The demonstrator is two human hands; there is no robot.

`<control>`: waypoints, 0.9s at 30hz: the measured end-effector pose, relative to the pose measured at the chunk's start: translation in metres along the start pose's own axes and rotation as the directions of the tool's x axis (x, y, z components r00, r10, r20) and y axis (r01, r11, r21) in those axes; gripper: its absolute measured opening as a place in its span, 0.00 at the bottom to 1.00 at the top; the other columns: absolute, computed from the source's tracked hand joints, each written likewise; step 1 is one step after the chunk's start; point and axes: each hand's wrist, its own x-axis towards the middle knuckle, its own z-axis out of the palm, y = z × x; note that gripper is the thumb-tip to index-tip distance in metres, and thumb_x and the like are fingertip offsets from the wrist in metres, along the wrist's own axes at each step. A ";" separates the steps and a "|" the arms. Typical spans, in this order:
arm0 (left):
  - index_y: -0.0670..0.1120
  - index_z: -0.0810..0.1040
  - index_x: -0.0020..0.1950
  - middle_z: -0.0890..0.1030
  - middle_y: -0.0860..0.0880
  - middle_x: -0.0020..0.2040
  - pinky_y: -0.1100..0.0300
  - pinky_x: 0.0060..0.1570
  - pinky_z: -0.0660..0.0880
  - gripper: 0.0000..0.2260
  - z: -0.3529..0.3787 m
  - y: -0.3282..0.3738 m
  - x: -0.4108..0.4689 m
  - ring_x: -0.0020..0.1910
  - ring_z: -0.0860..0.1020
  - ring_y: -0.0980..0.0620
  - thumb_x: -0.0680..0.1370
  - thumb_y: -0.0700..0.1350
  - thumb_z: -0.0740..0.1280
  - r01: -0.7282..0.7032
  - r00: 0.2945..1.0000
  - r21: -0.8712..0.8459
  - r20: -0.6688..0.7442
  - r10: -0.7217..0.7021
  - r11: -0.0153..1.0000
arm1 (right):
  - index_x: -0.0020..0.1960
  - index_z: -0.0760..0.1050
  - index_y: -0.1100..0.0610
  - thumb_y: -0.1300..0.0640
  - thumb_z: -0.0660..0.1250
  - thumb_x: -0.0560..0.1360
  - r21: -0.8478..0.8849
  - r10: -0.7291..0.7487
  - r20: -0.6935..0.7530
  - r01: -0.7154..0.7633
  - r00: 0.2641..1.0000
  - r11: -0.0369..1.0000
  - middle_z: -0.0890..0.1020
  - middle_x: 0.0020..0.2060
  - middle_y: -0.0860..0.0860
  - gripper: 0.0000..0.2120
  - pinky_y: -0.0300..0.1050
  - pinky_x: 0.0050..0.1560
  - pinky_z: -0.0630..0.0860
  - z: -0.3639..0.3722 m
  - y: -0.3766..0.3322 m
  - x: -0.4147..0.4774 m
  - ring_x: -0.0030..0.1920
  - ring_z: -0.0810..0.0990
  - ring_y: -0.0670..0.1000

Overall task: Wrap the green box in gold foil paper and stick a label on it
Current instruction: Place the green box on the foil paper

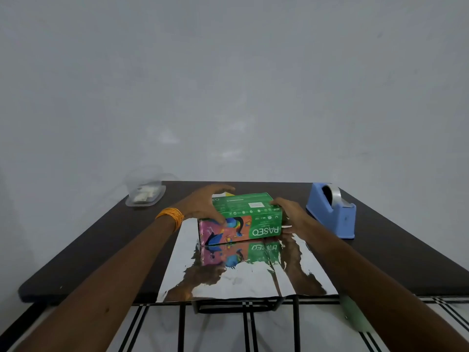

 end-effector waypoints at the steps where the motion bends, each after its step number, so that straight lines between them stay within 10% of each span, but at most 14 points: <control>1: 0.61 0.69 0.67 0.68 0.57 0.69 0.57 0.63 0.67 0.39 0.001 -0.001 0.001 0.67 0.66 0.57 0.63 0.41 0.82 -0.004 1.000 -0.003 0.001 0.004 1.000 | 0.50 0.79 0.58 0.52 0.69 0.76 -0.005 -0.004 -0.004 0.004 1.000 1.000 0.83 0.36 0.54 0.10 0.44 0.38 0.76 0.000 0.001 -0.002 0.38 0.82 0.53; 16: 0.62 0.65 0.71 0.48 0.51 0.80 0.49 0.67 0.68 0.42 0.017 -0.016 -0.013 0.78 0.54 0.46 0.64 0.41 0.81 0.110 0.987 -0.125 -0.105 -0.123 0.986 | 0.50 0.79 0.58 0.51 0.62 0.77 -0.160 -0.061 -0.014 0.058 0.998 0.985 0.83 0.41 0.55 0.12 0.47 0.46 0.77 -0.005 0.002 0.000 0.41 0.81 0.54; 21: 0.55 0.67 0.73 0.65 0.50 0.75 0.48 0.70 0.66 0.38 0.013 -0.023 -0.019 0.74 0.63 0.48 0.67 0.65 0.73 0.127 0.957 -0.364 -0.199 -0.210 0.923 | 0.45 0.80 0.62 0.63 0.64 0.79 -0.171 -0.097 -0.079 0.082 0.992 0.982 0.81 0.36 0.56 0.07 0.46 0.42 0.76 -0.019 0.009 0.026 0.34 0.79 0.52; 27: 0.45 0.76 0.62 0.78 0.46 0.59 0.54 0.58 0.70 0.15 0.002 -0.058 -0.006 0.58 0.76 0.49 0.84 0.52 0.58 0.157 0.886 -0.272 -0.386 -0.257 0.949 | 0.39 0.82 0.53 0.66 0.69 0.77 -0.564 -0.323 0.050 0.294 0.945 0.772 0.84 0.36 0.51 0.12 0.44 0.44 0.77 -0.022 0.013 0.069 0.40 0.81 0.51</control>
